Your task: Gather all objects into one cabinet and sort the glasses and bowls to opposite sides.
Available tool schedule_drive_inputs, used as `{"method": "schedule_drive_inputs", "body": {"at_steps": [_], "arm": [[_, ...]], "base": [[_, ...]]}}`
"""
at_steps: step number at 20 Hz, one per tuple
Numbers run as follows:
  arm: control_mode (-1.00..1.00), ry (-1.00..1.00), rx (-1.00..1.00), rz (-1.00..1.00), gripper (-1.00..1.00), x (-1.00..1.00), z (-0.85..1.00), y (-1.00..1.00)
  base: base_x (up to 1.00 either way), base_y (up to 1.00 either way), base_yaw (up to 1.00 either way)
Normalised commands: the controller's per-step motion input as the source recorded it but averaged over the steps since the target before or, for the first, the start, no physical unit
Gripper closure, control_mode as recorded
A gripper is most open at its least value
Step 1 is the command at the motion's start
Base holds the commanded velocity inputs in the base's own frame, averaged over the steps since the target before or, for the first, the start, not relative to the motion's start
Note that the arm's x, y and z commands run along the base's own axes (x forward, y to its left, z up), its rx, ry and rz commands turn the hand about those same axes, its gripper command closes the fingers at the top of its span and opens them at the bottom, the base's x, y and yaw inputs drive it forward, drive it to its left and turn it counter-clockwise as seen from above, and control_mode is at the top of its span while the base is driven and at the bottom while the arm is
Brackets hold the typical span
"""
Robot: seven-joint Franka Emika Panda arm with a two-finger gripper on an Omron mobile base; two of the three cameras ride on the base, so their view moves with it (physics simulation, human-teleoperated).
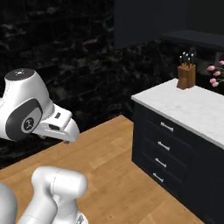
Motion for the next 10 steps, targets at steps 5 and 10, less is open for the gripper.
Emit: {"method": "schedule_drive_inputs", "body": {"at_steps": [5, 10], "arm": [[1.0, 0.0, 0.0, 0.0, -1.0, 0.0, 0.0, 0.0], [1.0, 0.0, 0.0, 0.0, -1.0, 0.0, 0.0, 0.0]], "base": [[0.68, 0.0, -0.63], [0.68, 0.0, -0.6]]}}
